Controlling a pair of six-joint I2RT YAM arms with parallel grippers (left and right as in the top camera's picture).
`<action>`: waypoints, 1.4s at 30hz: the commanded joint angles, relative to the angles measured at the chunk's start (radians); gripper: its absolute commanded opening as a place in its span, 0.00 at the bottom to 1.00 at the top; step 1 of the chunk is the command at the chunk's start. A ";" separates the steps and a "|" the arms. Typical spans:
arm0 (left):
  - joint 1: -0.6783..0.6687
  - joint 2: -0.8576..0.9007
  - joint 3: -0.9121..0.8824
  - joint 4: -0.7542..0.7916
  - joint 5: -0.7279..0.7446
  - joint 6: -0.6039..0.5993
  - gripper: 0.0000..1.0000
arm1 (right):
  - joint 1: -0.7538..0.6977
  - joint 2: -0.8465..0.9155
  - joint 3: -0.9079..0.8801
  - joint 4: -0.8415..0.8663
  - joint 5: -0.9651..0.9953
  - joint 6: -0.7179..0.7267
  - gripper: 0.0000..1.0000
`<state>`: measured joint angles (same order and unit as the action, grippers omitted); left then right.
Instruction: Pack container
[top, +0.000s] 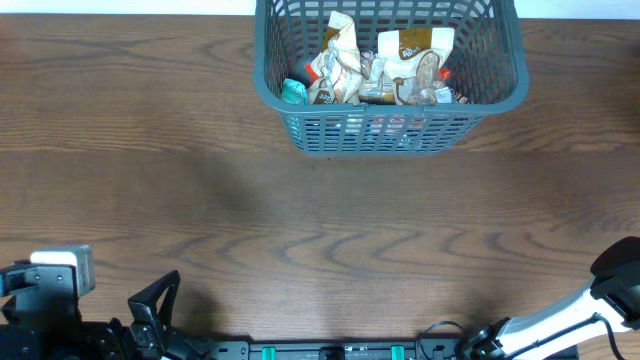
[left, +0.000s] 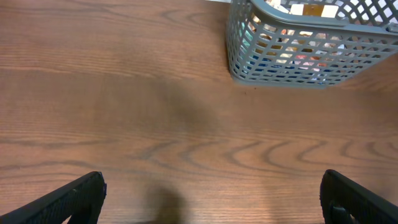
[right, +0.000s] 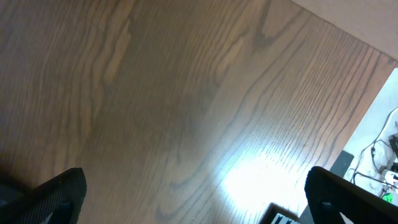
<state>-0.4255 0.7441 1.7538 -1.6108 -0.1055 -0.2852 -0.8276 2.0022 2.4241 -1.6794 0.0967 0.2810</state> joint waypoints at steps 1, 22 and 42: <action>0.002 0.003 -0.002 -0.078 -0.008 -0.008 0.99 | -0.007 -0.005 -0.005 0.000 0.000 0.010 0.99; 0.130 -0.044 -0.138 0.331 0.077 0.578 0.99 | -0.007 -0.005 -0.005 0.000 0.000 0.010 0.99; 0.481 -0.491 -0.998 1.085 0.419 0.699 0.99 | -0.007 -0.005 -0.005 0.000 0.000 0.010 0.99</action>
<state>0.0353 0.2989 0.8333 -0.5758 0.2192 0.3992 -0.8276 2.0018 2.4241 -1.6794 0.0967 0.2810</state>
